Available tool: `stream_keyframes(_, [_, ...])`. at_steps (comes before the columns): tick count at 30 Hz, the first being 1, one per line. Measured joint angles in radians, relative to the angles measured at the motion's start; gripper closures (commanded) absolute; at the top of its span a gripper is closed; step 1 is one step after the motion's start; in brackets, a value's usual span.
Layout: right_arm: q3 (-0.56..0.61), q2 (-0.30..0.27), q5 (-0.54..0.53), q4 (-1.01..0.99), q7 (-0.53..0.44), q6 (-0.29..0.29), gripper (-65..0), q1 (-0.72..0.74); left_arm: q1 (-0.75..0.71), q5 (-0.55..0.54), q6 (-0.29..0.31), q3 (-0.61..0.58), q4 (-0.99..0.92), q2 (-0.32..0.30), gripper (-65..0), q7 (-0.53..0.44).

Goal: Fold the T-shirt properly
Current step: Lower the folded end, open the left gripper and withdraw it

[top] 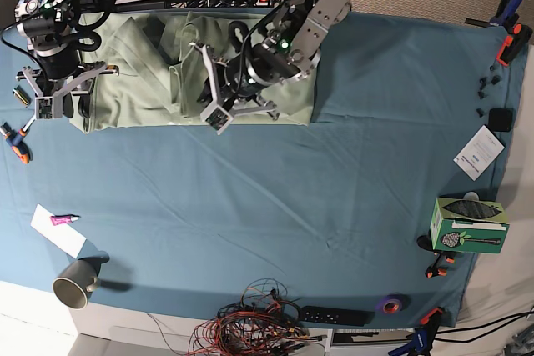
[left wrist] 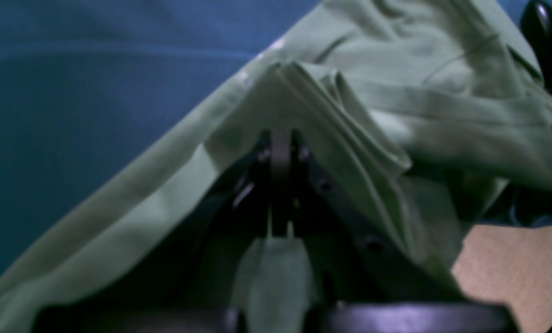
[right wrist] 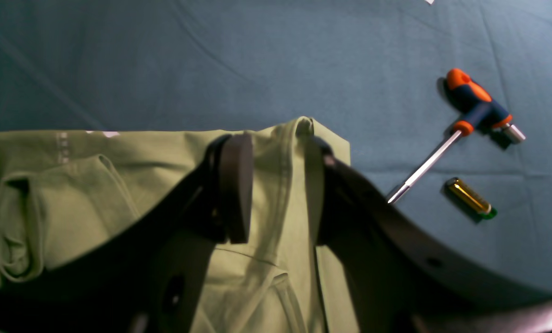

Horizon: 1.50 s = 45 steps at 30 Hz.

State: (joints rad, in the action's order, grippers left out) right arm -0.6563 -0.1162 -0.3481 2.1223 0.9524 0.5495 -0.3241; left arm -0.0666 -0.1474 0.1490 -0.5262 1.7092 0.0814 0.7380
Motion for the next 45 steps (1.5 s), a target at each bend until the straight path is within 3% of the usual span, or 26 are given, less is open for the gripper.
stream_keyframes(4, [0.0, 0.0, 0.0, 0.0, 0.0, 0.0, -19.7, 0.0, -0.003, -0.003, 0.004, 0.0, 0.0, 0.019, 0.0, 0.0])
stream_keyframes(7, [0.0, 0.0, 0.0, 0.0, 0.0, 0.0, -19.7, 0.0, -0.002, -0.002, 0.058, 0.0, 0.0, 0.019, 0.0, -0.005])
stream_keyframes(15, [0.0, 0.0, 0.0, 0.0, 0.0, 0.0, -19.7, 0.0, 0.01, 0.032, 0.058, 0.0, 0.001, 0.014, 0.0, 0.085])
stream_keyframes(23, [0.0, 0.0, 0.017, 0.0, 0.0, 0.0, -19.7, 0.0, 0.016, 0.043, 0.051, 0.005, 0.007, -0.069, 0.0, 0.124])
stream_keyframes(28, [0.0, 0.0, -0.026, 0.0, 0.0, 0.0, -19.7, 0.0, 0.015, 0.045, 0.05, 0.037, 0.009, -0.06, 0.0, 0.122])
stream_keyframes(33, [0.0, 0.0, -0.024, 0.0, 0.003, 0.0, -19.7, 0.0, 0.014, 0.037, 0.05, 0.148, 0.024, -0.06, 0.0, 0.137])
stream_keyframes(35, [0.0, 0.0, -0.029, 0.0, 0.005, 0.0, -19.7, 0.0, 0.014, -0.013, 0.058, 0.211, 0.039, -0.06, 0.0, 0.157])
stream_keyframes(38, [0.0, 0.0, -0.058, 0.0, 0.005, 0.0, -19.7, 0.0, -0.011, -0.104, 0.113, 0.303, 0.076, -0.063, 0.0, 0.169])
stream_keyframes(45, [-0.011, 0.0, -0.058, 0.0, 0.004, 0.0, -19.7, -0.014, -0.157, -0.21, 0.138, 0.493, 0.246, -0.182, 0.0, 0.175])
